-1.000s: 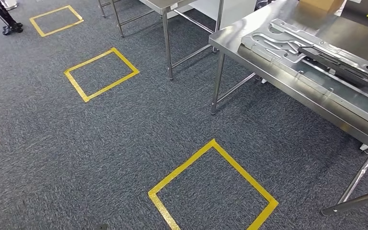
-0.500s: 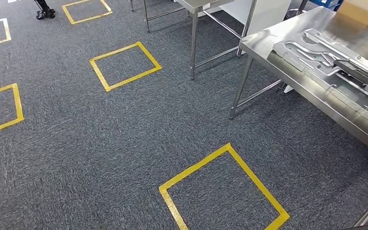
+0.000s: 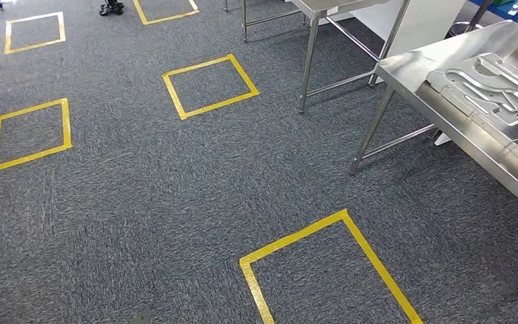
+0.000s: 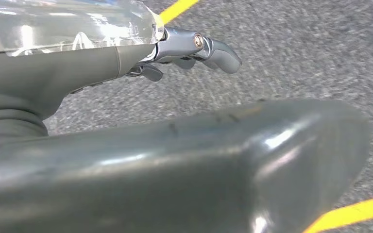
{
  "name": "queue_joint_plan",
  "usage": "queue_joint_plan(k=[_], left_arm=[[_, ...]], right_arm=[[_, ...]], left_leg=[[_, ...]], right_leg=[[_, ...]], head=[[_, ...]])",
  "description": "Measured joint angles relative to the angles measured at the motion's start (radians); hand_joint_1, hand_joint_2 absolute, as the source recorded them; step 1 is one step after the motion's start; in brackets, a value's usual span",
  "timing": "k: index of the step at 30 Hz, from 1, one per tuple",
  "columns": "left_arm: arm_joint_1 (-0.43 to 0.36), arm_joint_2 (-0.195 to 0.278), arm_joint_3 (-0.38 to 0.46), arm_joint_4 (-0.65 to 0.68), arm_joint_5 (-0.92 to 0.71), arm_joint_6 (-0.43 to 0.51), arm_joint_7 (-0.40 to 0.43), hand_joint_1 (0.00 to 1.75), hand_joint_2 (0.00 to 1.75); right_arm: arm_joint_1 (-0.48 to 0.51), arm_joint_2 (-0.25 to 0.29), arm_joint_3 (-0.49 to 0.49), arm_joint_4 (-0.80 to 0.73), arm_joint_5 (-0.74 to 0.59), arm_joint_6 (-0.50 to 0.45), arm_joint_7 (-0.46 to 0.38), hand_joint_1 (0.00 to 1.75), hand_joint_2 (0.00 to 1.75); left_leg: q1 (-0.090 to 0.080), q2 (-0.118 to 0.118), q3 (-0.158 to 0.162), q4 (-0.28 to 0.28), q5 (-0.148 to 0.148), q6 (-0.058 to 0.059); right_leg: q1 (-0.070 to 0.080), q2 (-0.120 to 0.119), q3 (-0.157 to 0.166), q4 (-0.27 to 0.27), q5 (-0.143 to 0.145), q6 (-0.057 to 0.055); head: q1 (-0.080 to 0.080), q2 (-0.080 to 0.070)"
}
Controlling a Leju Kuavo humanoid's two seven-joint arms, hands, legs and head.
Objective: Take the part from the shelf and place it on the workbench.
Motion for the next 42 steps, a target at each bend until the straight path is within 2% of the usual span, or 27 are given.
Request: queue_joint_plan(k=[2, 4, 5, 6, 7, 10, 12, 14, 16, 17, 19, 20, 21, 22, 23, 24, 26, 28, 30, 32, 34, 35, 36, 37, 38, 40, 42], left_arm=[[0.002, -0.002, 0.0, 0.0, 0.001, 0.012, -0.002, 0.0, 0.0], [0.002, -0.003, 0.0, 0.0, 0.001, 0.019, -0.003, 0.0, 0.0], [0.002, -0.004, 0.0, 0.0, 0.001, 0.02, -0.003, 0.0, 0.0], [0.003, -0.005, 0.0, 0.0, 0.001, 0.021, -0.003, 0.0, 0.0], [0.005, -0.005, 0.0, 0.0, 0.001, 0.021, -0.003, 0.0, 0.0], [0.003, -0.006, 0.0, 0.0, 0.0, 0.022, -0.003, 0.0, 0.0], [0.0, -0.006, 0.0, 0.0, 0.0, 0.02, -0.003, 0.0, 0.0], [0.003, -0.006, 0.0, 0.0, 0.001, 0.013, -0.004, 0.0, 0.0], [0.008, -0.004, 0.0, 0.0, 0.002, 0.005, -0.006, 0.0, 0.0], [0.009, -0.003, 0.001, 0.0, 0.002, 0.004, -0.007, 0.0, 0.0], [0.009, -0.002, 0.001, 0.0, 0.003, 0.008, -0.006, 0.0, 0.0], [0.009, -0.002, 0.001, 0.0, 0.003, 0.013, -0.006, 0.0, 0.0], [0.01, -0.003, 0.001, 0.0, 0.004, 0.018, -0.005, 0.0, 0.0], [0.011, -0.004, 0.002, 0.0, 0.004, 0.022, -0.004, 0.0, 0.0], [0.011, -0.004, 0.002, 0.0, 0.004, 0.026, -0.004, 0.0, 0.0], [0.011, -0.006, 0.002, 0.0, 0.004, 0.029, -0.004, 0.0, 0.0], [0.009, -0.008, 0.002, 0.0, 0.004, 0.03, -0.004, 0.0, 0.0], [0.009, -0.01, 0.002, 0.0, 0.004, 0.031, -0.004, 0.0, 0.0], [0.011, -0.011, 0.002, 0.0, 0.004, 0.031, -0.003, 0.0, 0.0], [0.013, -0.012, 0.002, 0.0, 0.004, 0.031, -0.003, 0.0, 0.0], [0.01, -0.012, 0.003, 0.0, 0.004, 0.031, -0.002, 0.0, 0.0], [0.009, -0.012, 0.003, 0.0, 0.004, 0.031, -0.001, 0.0, 0.0], [0.01, -0.012, 0.003, 0.0, 0.004, 0.031, -0.001, 0.0, 0.0], [0.011, -0.012, 0.003, 0.0, 0.004, 0.031, 0.0, 0.0, 0.0], [0.013, -0.012, 0.003, 0.0, 0.004, 0.031, 0.0, 0.0, 0.0], [0.013, -0.012, 0.003, 0.0, 0.004, 0.031, 0.001, 0.0, 0.0], [0.011, -0.012, 0.004, 0.0, 0.004, 0.031, 0.002, 0.0, 0.0]], right_arm=[[0.003, 0.002, 0.003, 0.0, 0.003, -0.002, -0.006, 0.0, 0.0], [0.007, 0.002, 0.005, 0.001, 0.004, -0.002, -0.007, 0.0, 0.0], [0.008, 0.002, 0.005, 0.001, 0.004, -0.002, -0.007, 0.0, 0.0], [0.008, 0.002, 0.005, 0.001, 0.005, -0.002, -0.008, 0.0, 0.0], [0.007, 0.002, 0.006, 0.001, 0.007, -0.002, -0.009, 0.0, 0.0], [0.006, 0.002, 0.01, 0.002, 0.011, 0.0, -0.013, 0.0, 0.0], [0.006, 0.002, 0.012, 0.003, 0.014, 0.0, -0.017, 0.0, 0.0], [0.002, 0.002, 0.013, 0.003, 0.02, 0.0, -0.023, 0.0, 0.0], [0.001, 0.002, 0.017, 0.003, 0.026, -0.001, -0.029, 0.0, 0.0], [0.002, 0.002, 0.019, 0.004, 0.028, 0.0, -0.033, 0.0, 0.0], [0.006, 0.003, 0.022, 0.004, 0.031, 0.001, -0.037, 0.0, 0.0], [0.007, 0.003, 0.023, 0.004, 0.032, 0.001, -0.039, 0.0, 0.0], [0.009, 0.003, 0.024, 0.005, 0.033, 0.002, -0.039, 0.0, 0.0], [0.009, 0.003, 0.025, 0.005, 0.035, 0.003, -0.039, 0.0, 0.0], [0.01, 0.003, 0.026, 0.005, 0.036, 0.004, -0.04, 0.0, 0.0], [0.01, 0.002, 0.027, 0.005, 0.038, 0.005, -0.04, 0.0, 0.0], [0.011, 0.002, 0.028, 0.005, 0.04, 0.006, -0.04, 0.0, 0.0], [0.011, 0.002, 0.03, 0.005, 0.041, 0.007, -0.04, 0.0, 0.0], [0.008, 0.002, 0.031, 0.005, 0.041, 0.007, -0.04, 0.0, 0.0], [0.009, 0.003, 0.032, 0.005, 0.041, 0.007, -0.041, 0.0, 0.0], [0.013, 0.003, 0.033, 0.005, 0.042, 0.007, -0.041, 0.0, 0.0], [0.014, 0.002, 0.034, 0.005, 0.042, 0.007, -0.041, 0.0, 0.0], [0.015, 0.002, 0.035, 0.005, 0.042, 0.007, -0.041, 0.0, 0.0], [0.015, 0.002, 0.036, 0.005, 0.042, 0.007, -0.041, 0.0, 0.0], [0.014, 0.002, 0.036, 0.005, 0.042, 0.007, -0.041, 0.0, 0.0], [0.013, 0.002, 0.037, 0.005, 0.042, 0.007, -0.041, 0.0, 0.0], [0.012, 0.002, 0.037, 0.005, 0.042, 0.007, -0.041, 0.0, 0.0]], left_leg=[[0.001, 0.032, -0.032, 0.068, -0.043, -0.011], [0.008, 0.062, -0.093, 0.197, -0.107, -0.021], [0.013, 0.068, -0.116, 0.248, -0.124, -0.026], [0.017, 0.072, -0.124, 0.268, -0.123, -0.031], [0.021, 0.076, -0.112, 0.246, -0.103, -0.034], [0.024, 0.115, -0.009, 0.054, -0.021, -0.034], [0.017, 0.132, 0.019, -0.005, -0.012, -0.023], [0.012, 0.118, 0.017, -0.01, -0.009, -0.01], [0.014, 0.104, 0.019, -0.02, -0.001, 0.005], [0.016, 0.097, 0.021, -0.024, 0.003, 0.012], [0.015, 0.081, 0.018, -0.026, 0.007, 0.018], [0.013, 0.072, 0.017, -0.025, 0.007, 0.019], [0.011, 0.062, 0.016, -0.025, 0.007, 0.019], [0.01, 0.051, 0.017, -0.024, 0.007, 0.019], [0.009, 0.039, 0.018, -0.022, 0.007, 0.019], [0.009, 0.029, 0.018, -0.02, 0.006, 0.018], [0.006, 0.008, 0.015, -0.013, 0.004, 0.011], [0.007, -0.008, 0.009, -0.01, 0.004, -0.001], [0.01, -0.016, 0.005, -0.008, 0.004, -0.013], [0.01, 0.015, -0.015, 0.035, -0.024, -0.022], [0.012, 0.057, -0.072, 0.158, -0.091, -0.03], [0.015, 0.065, -0.104, 0.229, -0.122, -0.035], [0.017, 0.07, -0.128, 0.279, -0.138, -0.038], [0.019, 0.073, -0.133, 0.293, -0.134, -0.041], [0.02, 0.077, -0.121, 0.27, -0.114, -0.042], [0.02, 0.105, -0.045, 0.126, -0.047, -0.039], [0.014, 0.135, 0.013, 0.011, -0.011, -0.029]], right_leg=[[-0.005, -0.023, 0.005, -0.011, 0.005, -0.008], [-0.002, -0.048, 0.005, -0.011, 0.005, -0.011], [-0.001, -0.061, 0.004, -0.01, 0.004, -0.011], [-0.001, -0.072, 0.004, -0.009, 0.003, -0.01], [-0.002, -0.083, 0.004, -0.008, 0.001, -0.008], [-0.001, -0.111, 0.008, 0.0, -0.007, 0.004], [0.002, -0.125, 0.009, 0.003, -0.011, 0.016], [0.003, -0.137, 0.012, 0.001, -0.012, 0.027], [-0.002, -0.118, 0.006, 0.025, -0.034, 0.036], [-0.004, -0.098, -0.01, 0.064, -0.061, 0.039], [-0.006, -0.06, -0.069, 0.191, -0.131, 0.04], [-0.006, -0.053, -0.099, 0.252, -0.154, 0.04], [-0.006, -0.05, -0.118, 0.286, -0.158, 0.04], [-0.006, -0.048, -0.119, 0.283, -0.142, 0.038], [-0.006, -0.044, -0.102, 0.242, -0.109, 0.036], [-0.006, -0.032, -0.072, 0.174, -0.067, 0.033], [-0.005, 0.004, -0.02, 0.054, -0.017, 0.027], [-0.002, 0.017, -0.005, 0.017, -0.012, 0.022], [-0.003, -0.002, -0.003, 0.012, -0.008, 0.012], [-0.006, -0.023, 0.0, 0.005, -0.004, -0.001], [-0.004, -0.048, 0.0, 0.003, -0.005, -0.01], [-0.002, -0.061, 0.0, 0.003, -0.006, -0.012], [-0.001, -0.073, 0.0, 0.003, -0.007, -0.012], [0.0, -0.084, 0.001, 0.004, -0.008, -0.012], [0.0, -0.093, 0.003, 0.004, -0.009, -0.011], [0.0, -0.113, 0.01, 0.004, -0.014, -0.005], [0.004, -0.129, 0.016, 0.005, -0.019, 0.005]], head=[[0.0, 0.0], [0.0, 0.0], [0.0, 0.0], [0.0, 0.0], [0.0, 0.0], [0.0, 0.0], [0.0, 0.0], [0.0, 0.0], [0.0, 0.0], [0.0, 0.0], [0.0, 0.0], [0.0, 0.0], [0.0, 0.0], [0.0, 0.0], [0.0, 0.0], [0.0, 0.0], [0.0, 0.0], [0.0, 0.0], [0.0, 0.0], [0.0, 0.0], [0.0, 0.0], [0.0, 0.0], [0.0, 0.0], [0.0, 0.0], [0.0, 0.0], [0.0, 0.0], [0.0, 0.0]])
